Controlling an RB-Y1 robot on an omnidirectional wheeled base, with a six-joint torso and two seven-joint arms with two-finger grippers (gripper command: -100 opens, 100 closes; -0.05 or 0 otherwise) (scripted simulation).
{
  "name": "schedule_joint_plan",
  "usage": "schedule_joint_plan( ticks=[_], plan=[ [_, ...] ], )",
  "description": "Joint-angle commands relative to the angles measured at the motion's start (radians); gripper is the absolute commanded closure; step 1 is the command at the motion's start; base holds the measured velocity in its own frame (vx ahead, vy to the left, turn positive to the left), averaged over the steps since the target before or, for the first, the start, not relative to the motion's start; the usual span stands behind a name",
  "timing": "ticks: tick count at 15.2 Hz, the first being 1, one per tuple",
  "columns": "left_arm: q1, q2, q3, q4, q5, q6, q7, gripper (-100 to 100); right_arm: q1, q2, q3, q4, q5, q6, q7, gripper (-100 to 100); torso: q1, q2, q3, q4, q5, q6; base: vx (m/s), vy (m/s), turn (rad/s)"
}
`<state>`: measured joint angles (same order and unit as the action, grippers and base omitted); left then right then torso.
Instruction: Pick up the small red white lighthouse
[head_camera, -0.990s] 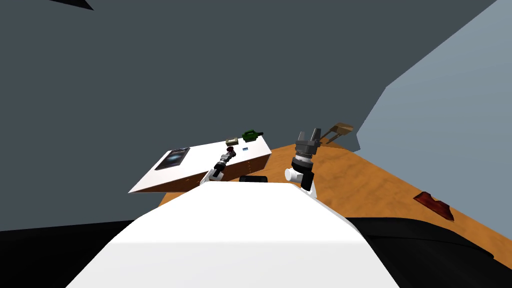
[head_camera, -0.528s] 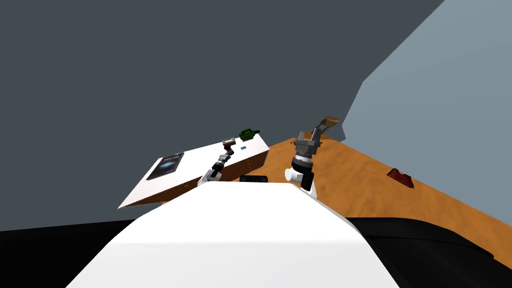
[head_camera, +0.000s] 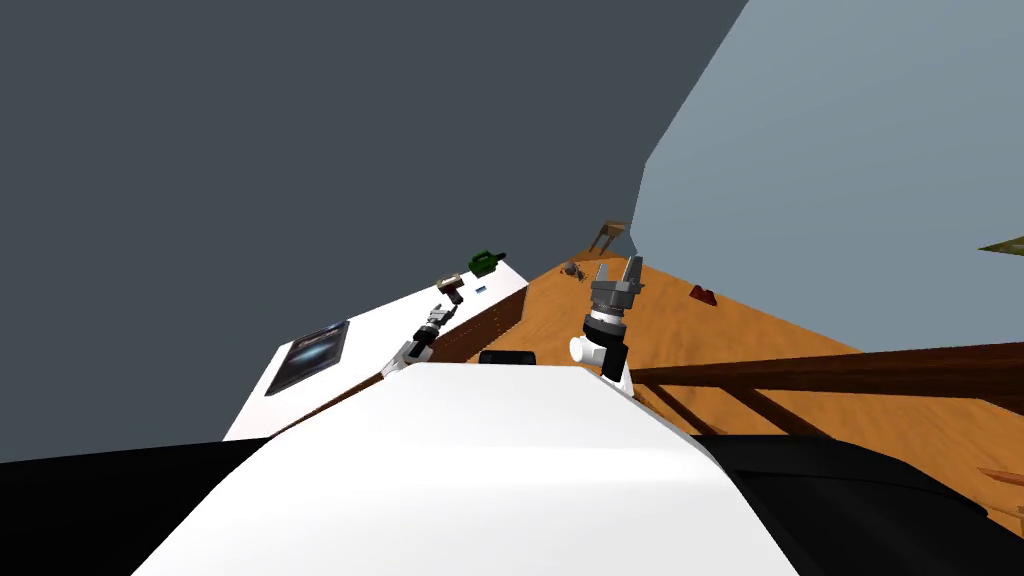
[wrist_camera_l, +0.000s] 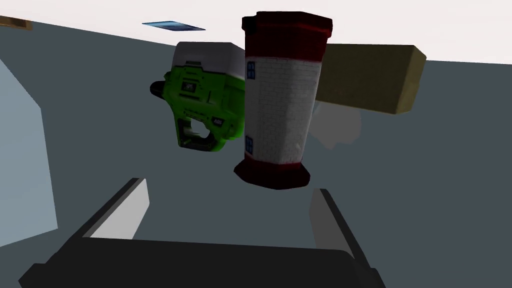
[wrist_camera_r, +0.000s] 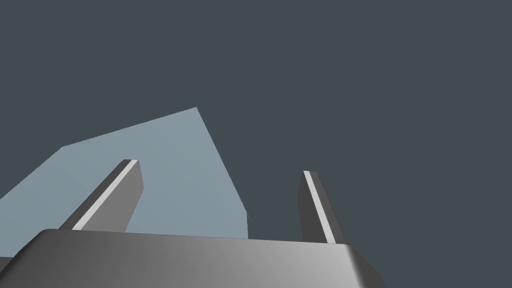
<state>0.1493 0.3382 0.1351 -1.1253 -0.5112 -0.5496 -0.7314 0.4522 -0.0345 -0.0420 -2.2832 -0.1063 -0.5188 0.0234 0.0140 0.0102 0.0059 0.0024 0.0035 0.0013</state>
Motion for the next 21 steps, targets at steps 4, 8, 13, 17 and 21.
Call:
schedule_joint_plan(
  ticks=[4,8,13,17,21],
  plan=[
    [-0.025,0.048,0.042,0.087,0.019,-0.091,-0.024,-100,0.000,0.000,0.000,0.000,0.000,0.000,0.000,0,0.002,0.003,0.002,0.001,0.000,0.000,-0.253,0.127,-0.494],
    [-0.052,0.076,0.062,0.156,0.026,-0.147,-0.037,-100,0.000,0.000,0.000,0.000,0.000,0.000,0.000,0,0.006,-0.001,0.000,0.000,0.001,0.000,-0.209,0.134,-0.411],
    [-0.096,0.092,0.071,0.245,0.023,-0.196,-0.045,-100,0.001,0.000,0.000,0.000,0.000,0.000,0.000,0,0.006,-0.012,-0.006,-0.002,0.001,-0.001,-0.088,0.106,-0.292],
    [-0.135,0.092,0.068,0.314,0.014,-0.223,-0.048,-100,0.001,0.000,-0.001,0.000,0.000,0.000,0.000,0,0.008,-0.019,-0.011,-0.004,0.002,-0.001,0.010,0.132,-0.200],
    [-0.168,0.091,0.063,0.374,0.006,-0.244,-0.049,-100,0.001,0.000,-0.001,0.000,0.000,0.000,0.000,0,0.008,-0.023,-0.013,-0.005,0.002,-0.001,0.038,0.126,-0.155]
  ],
)
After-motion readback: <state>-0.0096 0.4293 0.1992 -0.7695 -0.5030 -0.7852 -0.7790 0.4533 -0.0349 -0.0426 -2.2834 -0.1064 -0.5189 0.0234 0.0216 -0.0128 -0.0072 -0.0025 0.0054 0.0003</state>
